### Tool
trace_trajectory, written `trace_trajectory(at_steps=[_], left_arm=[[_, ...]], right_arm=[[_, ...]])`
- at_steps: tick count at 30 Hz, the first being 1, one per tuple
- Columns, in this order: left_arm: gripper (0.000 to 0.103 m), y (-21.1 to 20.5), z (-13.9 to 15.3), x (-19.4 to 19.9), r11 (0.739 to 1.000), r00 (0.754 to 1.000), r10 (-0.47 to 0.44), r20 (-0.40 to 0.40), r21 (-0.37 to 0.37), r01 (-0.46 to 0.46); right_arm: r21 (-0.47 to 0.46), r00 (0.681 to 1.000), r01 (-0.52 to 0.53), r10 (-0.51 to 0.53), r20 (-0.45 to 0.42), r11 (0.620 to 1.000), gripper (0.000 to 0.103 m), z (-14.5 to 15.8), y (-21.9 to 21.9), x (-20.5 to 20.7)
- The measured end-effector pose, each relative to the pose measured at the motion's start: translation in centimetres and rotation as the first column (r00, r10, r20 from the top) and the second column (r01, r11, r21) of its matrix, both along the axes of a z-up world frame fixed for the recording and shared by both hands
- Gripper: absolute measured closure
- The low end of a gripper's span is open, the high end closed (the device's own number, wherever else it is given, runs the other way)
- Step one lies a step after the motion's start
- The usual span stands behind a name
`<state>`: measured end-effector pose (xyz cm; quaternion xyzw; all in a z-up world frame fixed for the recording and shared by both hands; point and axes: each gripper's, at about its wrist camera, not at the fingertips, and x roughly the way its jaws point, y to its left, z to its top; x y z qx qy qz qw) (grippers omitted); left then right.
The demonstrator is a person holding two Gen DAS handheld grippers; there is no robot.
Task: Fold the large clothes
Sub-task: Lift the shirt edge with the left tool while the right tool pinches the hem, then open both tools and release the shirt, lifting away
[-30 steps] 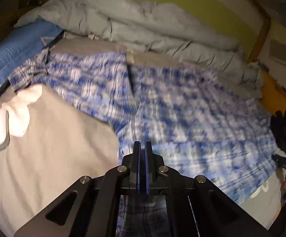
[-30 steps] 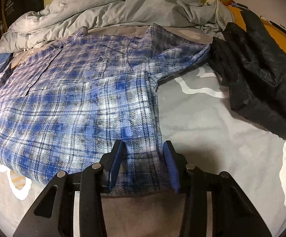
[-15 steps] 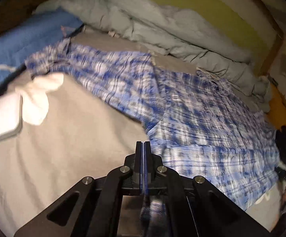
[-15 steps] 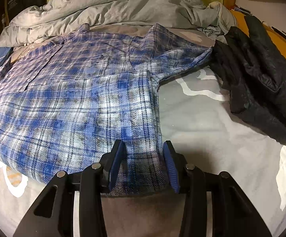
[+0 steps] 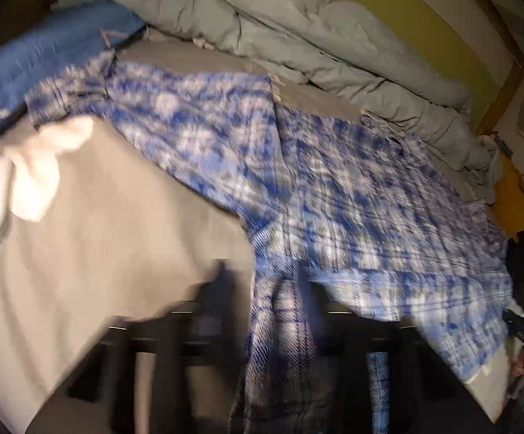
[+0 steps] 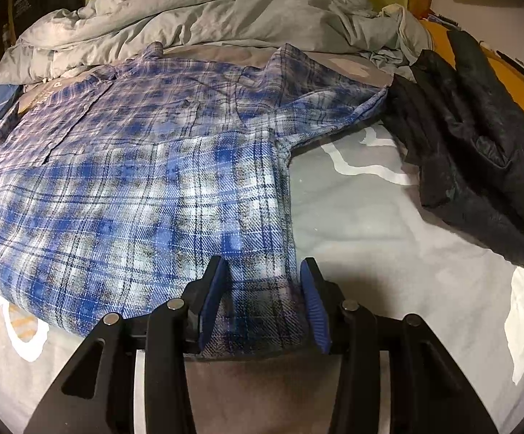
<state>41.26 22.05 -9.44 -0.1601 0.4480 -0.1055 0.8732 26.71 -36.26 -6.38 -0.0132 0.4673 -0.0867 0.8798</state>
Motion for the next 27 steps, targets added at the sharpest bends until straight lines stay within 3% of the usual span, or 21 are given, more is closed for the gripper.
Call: trace_trajectory(at_steps=[3,6,8,10,13,18,24,27], left_arm=[[0.096,0.2,0.5,-0.4,0.999,1.000,-0.015,0.027,-0.046,0.016],[0.097,1.6,2.1,-1.3,0.992,0.994,0.056,0.089,-0.119,-0.045],[0.100,2.7,2.6,-1.4,0.989,0.990,0.099,0.100,-0.119,-0.087],[0.100,3.6,2.4,-1.4,0.988,0.985,0.142,0.094,-0.071,-0.136],[0.100,5.0,1.1,-1.2,0.980,0.988,0.146,0.048,-0.141,-0.138],[0.100,2.2,3.6,-2.3,0.998,0.985,0.064,0.161,0.019,-0.067],[0.100,-2.6,6.7,-5.6,0.990,0.958,-0.035,0.285,0.141,-0.006],[0.100,-4.2,7.8,-7.5,0.989,0.948,-0.055,0.312,0.145,0.010]], right_arm=[[-0.007,1.000,-0.002,0.002,-0.001,1.000,0.061,0.0,0.1,0.0],[-0.018,1.000,-0.004,0.004,0.000,1.000,0.061,0.0,0.2,0.0],[-0.029,1.000,-0.007,0.007,0.000,1.000,0.061,0.0,0.3,0.0],[-0.038,1.000,-0.004,0.004,-0.003,0.999,0.061,-0.1,0.4,0.0],[-0.038,1.000,0.002,-0.002,-0.005,0.999,0.060,-0.1,0.3,0.0],[-0.032,1.000,0.022,-0.021,0.018,0.999,0.060,0.3,0.0,-0.3],[-0.003,0.993,0.033,-0.033,0.113,0.999,0.059,2.5,-0.2,-1.6],[0.023,0.987,0.029,-0.032,0.156,0.999,0.058,3.6,0.0,-2.3]])
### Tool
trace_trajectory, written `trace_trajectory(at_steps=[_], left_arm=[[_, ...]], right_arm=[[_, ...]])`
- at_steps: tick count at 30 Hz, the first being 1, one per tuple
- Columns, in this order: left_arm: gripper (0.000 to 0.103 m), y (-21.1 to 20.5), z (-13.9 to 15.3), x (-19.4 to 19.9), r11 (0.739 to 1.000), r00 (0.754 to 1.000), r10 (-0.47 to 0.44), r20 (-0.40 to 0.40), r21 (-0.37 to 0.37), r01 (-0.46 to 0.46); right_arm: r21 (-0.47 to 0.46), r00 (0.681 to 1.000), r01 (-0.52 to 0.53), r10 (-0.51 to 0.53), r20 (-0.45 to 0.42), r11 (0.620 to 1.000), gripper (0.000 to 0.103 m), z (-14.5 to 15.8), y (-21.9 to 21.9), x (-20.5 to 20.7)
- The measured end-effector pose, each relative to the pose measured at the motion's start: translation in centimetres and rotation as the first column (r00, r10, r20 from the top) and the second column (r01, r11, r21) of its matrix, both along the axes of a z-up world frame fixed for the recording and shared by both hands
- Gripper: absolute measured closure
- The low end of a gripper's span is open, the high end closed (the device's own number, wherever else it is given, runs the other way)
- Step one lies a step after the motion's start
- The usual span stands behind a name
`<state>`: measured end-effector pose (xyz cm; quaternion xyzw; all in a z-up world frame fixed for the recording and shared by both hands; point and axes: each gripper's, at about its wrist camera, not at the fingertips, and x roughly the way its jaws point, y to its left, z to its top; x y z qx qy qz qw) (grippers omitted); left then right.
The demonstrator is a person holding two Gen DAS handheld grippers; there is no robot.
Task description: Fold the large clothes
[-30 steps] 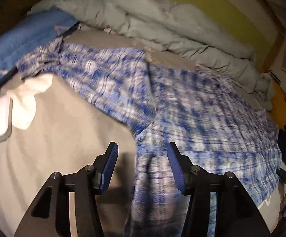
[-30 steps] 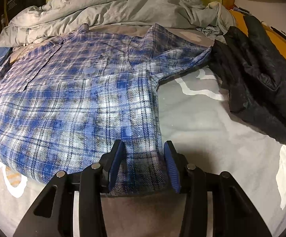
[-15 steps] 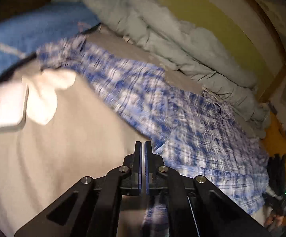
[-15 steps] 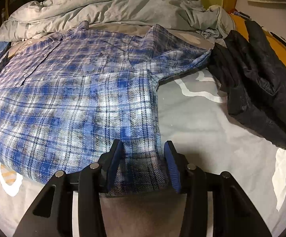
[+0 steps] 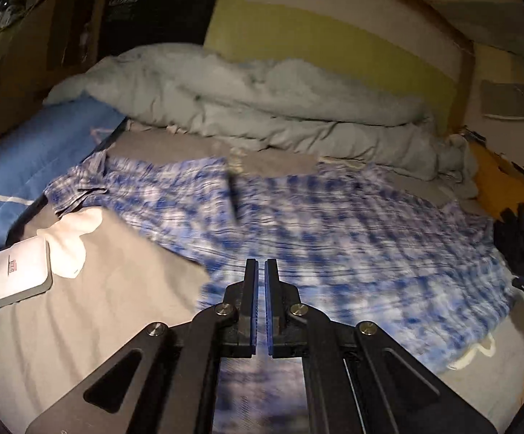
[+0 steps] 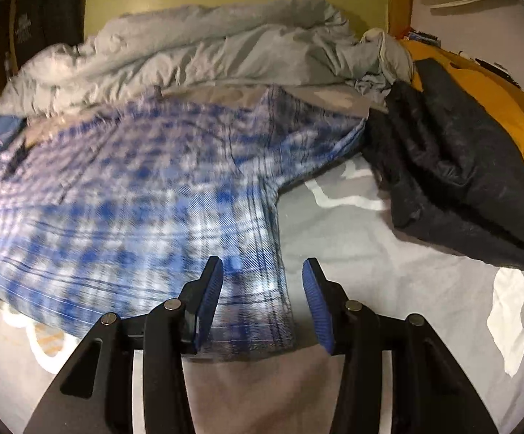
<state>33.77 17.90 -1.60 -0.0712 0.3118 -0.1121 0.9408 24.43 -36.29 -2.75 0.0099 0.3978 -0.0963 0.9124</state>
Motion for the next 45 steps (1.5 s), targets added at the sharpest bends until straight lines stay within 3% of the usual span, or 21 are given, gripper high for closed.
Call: trace_trajectory(at_steps=[4,7,8,10,12,13,16,17,22,25,30,34,35,37,39,42,45], left_arm=[[0.100,-2.2,1.9,-2.5,1.000,0.999,-0.025,0.049,-0.012,0.025],[0.096,-3.3,3.0,-3.8,0.994,0.993,-0.095,0.065,-0.047,0.098],[0.092,-3.7,3.3,-4.3,0.994,0.993,-0.095,0.076,-0.052,0.099],[0.071,-4.3,3.7,-5.5,0.995,0.991,-0.088,0.105,-0.039,0.092],[0.029,-4.9,4.3,-6.8,0.996,0.987,-0.074,0.142,-0.033,0.079],[0.024,-5.0,4.5,-7.4,0.997,0.985,-0.062,0.163,-0.035,0.069],[0.018,-5.2,5.1,-8.7,0.998,0.980,-0.039,0.198,-0.037,0.047],[0.016,-5.4,5.3,-9.2,0.999,0.977,-0.031,0.211,-0.037,0.040],[0.001,-6.0,5.5,-9.5,1.000,0.976,-0.024,0.215,-0.004,0.025],[0.000,-6.2,5.2,-9.7,1.000,0.976,-0.018,0.215,0.007,0.017],[0.000,-5.8,3.7,-9.8,0.999,0.991,-0.010,0.137,-0.036,0.015],[0.000,-5.2,0.7,-9.5,0.991,1.000,-0.016,-0.024,-0.136,0.013],[0.000,-5.1,-0.6,-9.4,0.989,0.995,0.014,-0.095,-0.148,-0.028],[0.000,-5.1,-2.6,-9.3,0.984,0.982,0.029,-0.188,-0.165,-0.061],[0.000,-4.9,-4.5,-9.1,0.977,0.966,0.048,-0.255,-0.189,-0.099],[0.000,-4.0,-6.3,-8.8,0.959,0.946,0.070,-0.317,-0.239,-0.151],[0.001,-2.6,-7.1,-8.2,0.939,0.940,0.117,-0.320,-0.272,-0.210]], right_arm=[[0.017,0.998,-0.022,0.021,0.061,1.000,0.048,1.3,1.1,-0.9],[0.019,0.993,-0.035,0.033,0.117,0.999,0.039,2.4,1.8,-1.8],[0.018,0.990,-0.041,0.038,0.135,0.999,0.037,2.8,2.0,-2.1],[0.012,0.983,-0.049,0.046,0.180,0.999,0.033,3.6,2.5,-2.9],[0.007,0.974,-0.047,0.044,0.220,0.999,0.023,4.4,2.9,-3.6],[0.010,0.969,-0.047,0.043,0.243,0.999,0.021,4.8,3.1,-4.0],[0.026,0.955,-0.063,0.053,0.293,0.998,0.010,5.8,3.7,-4.9],[0.030,0.950,-0.072,0.059,0.306,0.997,0.001,6.0,3.9,-5.2],[0.058,0.947,-0.098,0.075,0.311,0.994,0.000,6.0,4.1,-6.3],[0.098,0.949,-0.098,0.064,0.310,0.990,0.000,5.8,3.8,-6.8],[0.173,0.963,-0.095,0.047,0.266,0.980,0.000,4.7,3.0,-6.8],[0.304,0.979,-0.098,0.036,0.203,0.948,0.000,3.0,2.1,-6.6],[0.339,0.983,-0.096,0.036,0.181,0.936,0.000,2.5,1.9,-6.5],[0.377,0.989,-0.099,0.049,0.141,0.921,0.007,1.4,1.7,-6.2],[0.395,0.994,-0.103,0.077,0.082,0.913,0.021,0.0,1.7,-5.7],[0.487,0.998,-0.058,0.068,-0.003,0.871,0.028,-2.5,0.8,-4.5],[0.545,0.998,0.001,0.031,-0.049,0.839,0.037,-4.2,-0.7,-3.6]])
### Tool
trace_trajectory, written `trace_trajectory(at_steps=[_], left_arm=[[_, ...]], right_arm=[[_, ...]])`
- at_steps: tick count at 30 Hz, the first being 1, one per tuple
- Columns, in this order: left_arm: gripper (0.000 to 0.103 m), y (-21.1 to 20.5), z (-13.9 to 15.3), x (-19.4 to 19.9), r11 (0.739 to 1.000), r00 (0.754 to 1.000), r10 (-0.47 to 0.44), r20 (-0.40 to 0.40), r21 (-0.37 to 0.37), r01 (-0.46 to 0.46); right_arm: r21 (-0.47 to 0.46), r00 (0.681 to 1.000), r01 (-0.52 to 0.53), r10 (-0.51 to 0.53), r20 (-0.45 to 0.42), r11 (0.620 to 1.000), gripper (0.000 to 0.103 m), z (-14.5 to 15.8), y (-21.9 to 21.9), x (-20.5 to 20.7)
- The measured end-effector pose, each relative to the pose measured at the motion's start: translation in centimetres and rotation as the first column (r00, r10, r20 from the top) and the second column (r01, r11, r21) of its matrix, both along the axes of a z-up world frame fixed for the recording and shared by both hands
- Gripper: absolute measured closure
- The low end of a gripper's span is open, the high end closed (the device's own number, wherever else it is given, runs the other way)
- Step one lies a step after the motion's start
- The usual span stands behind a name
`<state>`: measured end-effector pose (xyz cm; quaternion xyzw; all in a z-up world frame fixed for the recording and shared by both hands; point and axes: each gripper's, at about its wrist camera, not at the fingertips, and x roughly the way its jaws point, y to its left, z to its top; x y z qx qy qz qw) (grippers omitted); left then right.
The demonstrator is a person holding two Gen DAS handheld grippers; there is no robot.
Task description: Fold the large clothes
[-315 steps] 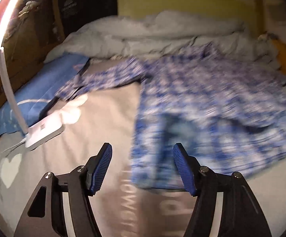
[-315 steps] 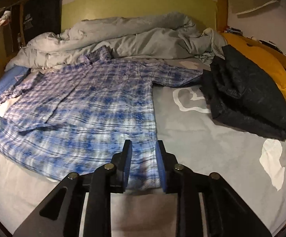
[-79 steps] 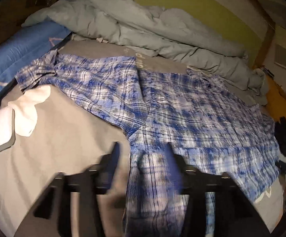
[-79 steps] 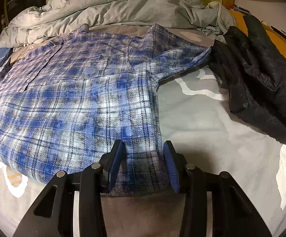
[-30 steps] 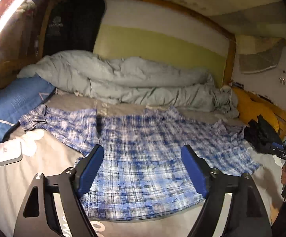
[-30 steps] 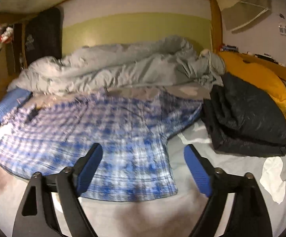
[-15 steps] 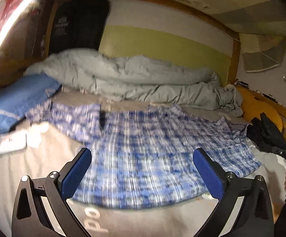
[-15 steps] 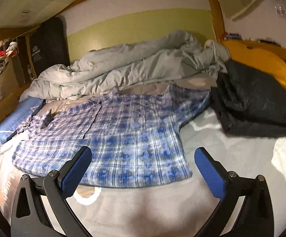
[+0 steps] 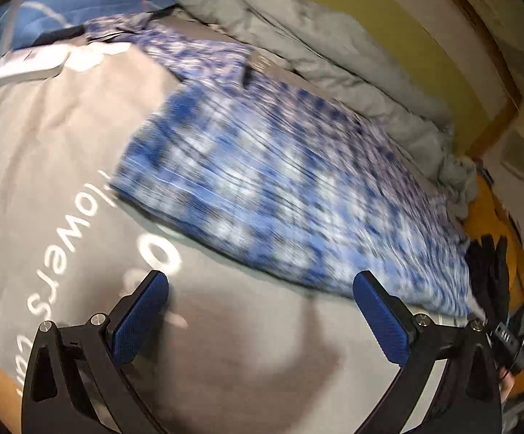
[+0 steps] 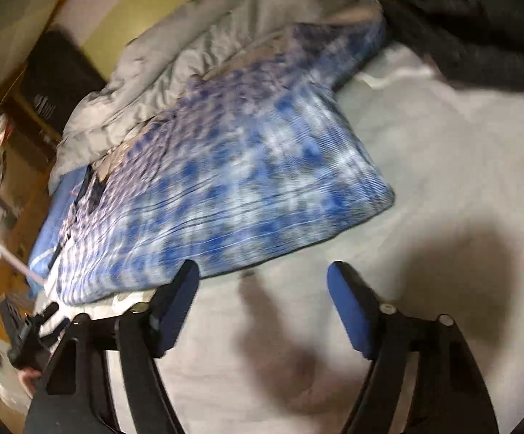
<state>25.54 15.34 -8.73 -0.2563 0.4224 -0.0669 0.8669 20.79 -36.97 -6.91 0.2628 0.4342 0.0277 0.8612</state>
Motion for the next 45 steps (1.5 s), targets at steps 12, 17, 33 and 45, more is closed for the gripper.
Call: trace_trajectory(at_steps=[12,17,33,45], left_arm=[[0.098,3.2,-1.7,4.3,0.994,0.994,0.103,0.045,0.036,-0.104],[0.100,3.0,0.8,2.4,0.990,0.987,0.108,0.116,0.083,-0.118],[0.095,2.2,3.4,-6.3,0.959,0.988,-0.006,0.153,0.281,-0.038],[0.040,-1.7,10.2,-5.3,0.928,0.926,-0.096,0.364,0.369,-0.049]], right_arm=[[-0.170,0.993,0.109,-0.099,0.070,0.979,0.077,0.2,-0.5,3.2],[-0.226,0.984,0.148,-0.120,0.134,0.963,0.102,1.5,-0.8,1.6],[-0.330,0.989,0.145,-0.138,0.046,0.933,0.095,1.9,-1.2,-6.5],[-0.342,0.977,0.174,-0.120,0.175,0.924,0.059,5.9,-0.9,-6.9]])
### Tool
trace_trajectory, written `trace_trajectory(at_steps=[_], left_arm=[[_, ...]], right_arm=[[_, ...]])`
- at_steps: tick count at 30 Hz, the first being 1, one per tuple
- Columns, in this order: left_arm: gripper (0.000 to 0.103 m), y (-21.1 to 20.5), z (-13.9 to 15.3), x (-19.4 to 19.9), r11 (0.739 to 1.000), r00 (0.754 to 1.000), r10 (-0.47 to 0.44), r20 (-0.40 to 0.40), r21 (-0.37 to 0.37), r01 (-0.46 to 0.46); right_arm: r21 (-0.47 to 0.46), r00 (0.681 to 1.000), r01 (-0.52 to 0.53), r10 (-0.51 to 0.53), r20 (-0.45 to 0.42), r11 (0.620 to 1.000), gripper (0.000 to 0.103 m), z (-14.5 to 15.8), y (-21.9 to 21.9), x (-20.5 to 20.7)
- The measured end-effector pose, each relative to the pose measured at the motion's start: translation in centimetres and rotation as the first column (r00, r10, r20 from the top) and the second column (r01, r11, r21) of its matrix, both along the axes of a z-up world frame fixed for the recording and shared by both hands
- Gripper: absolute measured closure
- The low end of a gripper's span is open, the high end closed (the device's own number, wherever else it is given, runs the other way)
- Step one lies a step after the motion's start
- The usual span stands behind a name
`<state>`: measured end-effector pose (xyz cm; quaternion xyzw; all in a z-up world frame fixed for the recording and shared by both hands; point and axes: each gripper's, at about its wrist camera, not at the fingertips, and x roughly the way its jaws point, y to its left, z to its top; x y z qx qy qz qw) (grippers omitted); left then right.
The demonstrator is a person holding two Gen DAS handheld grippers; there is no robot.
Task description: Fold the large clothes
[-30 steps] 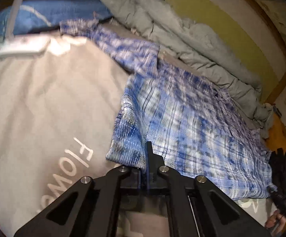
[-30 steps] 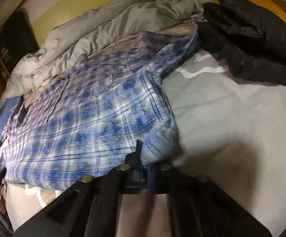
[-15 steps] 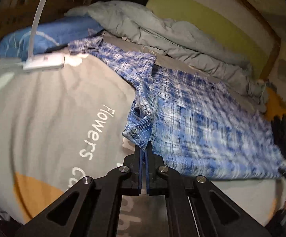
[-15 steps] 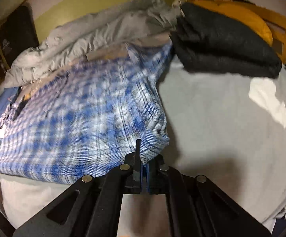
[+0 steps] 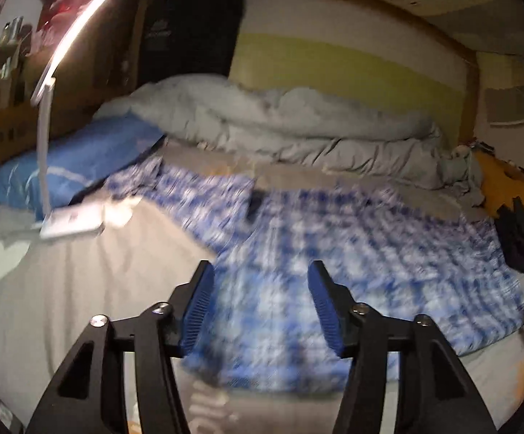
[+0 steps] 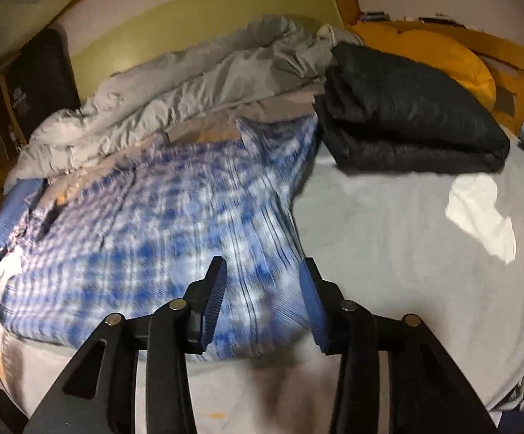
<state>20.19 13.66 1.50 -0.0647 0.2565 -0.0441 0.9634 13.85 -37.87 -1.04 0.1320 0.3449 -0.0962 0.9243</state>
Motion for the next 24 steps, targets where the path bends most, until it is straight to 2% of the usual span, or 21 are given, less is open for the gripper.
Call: trace_trajectory(at_steps=[4,6,9,11,14,16,18,24], left_arm=[[0.030,-2.2,2.7,0.9,1.000,0.998,-0.017,0.068,-0.006,0.018],[0.018,-3.5,3.6,1.4,0.999,0.995,-0.032,0.099,0.004,0.032],[0.015,-6.3,4.8,2.4,0.997,0.983,-0.080,0.165,0.028,0.077],[0.013,-8.2,4.7,3.4,0.992,0.974,-0.123,0.190,0.045,0.116],[0.002,-11.1,3.7,5.7,0.988,0.969,-0.153,0.196,0.024,0.152],[0.000,-13.2,2.6,8.0,0.987,0.973,-0.150,0.175,-0.025,0.157],[0.000,-15.0,2.1,9.6,0.985,0.975,-0.154,0.158,-0.047,0.163],[0.000,-20.9,0.8,12.7,0.968,0.961,-0.214,0.176,-0.093,0.232]], right_arm=[[-0.035,0.999,-0.021,0.022,0.049,0.999,0.054,2.2,0.0,1.0],[-0.026,0.996,-0.033,0.035,0.077,0.999,0.053,3.3,-0.4,1.8],[0.006,0.993,-0.035,0.034,0.110,0.999,0.047,4.5,-1.5,3.3],[0.032,0.993,-0.036,0.032,0.113,0.999,0.047,4.6,-2.6,5.1],[0.122,0.997,-0.049,0.042,0.062,0.991,0.047,3.0,-4.5,9.2],[0.184,1.000,-0.018,0.015,0.018,0.983,0.050,1.2,-6.0,11.6],[0.218,0.999,0.031,-0.025,-0.032,0.976,0.062,-0.9,-7.5,13.5],[0.164,0.988,0.116,-0.097,-0.122,0.980,0.064,-4.5,-9.7,16.3]])
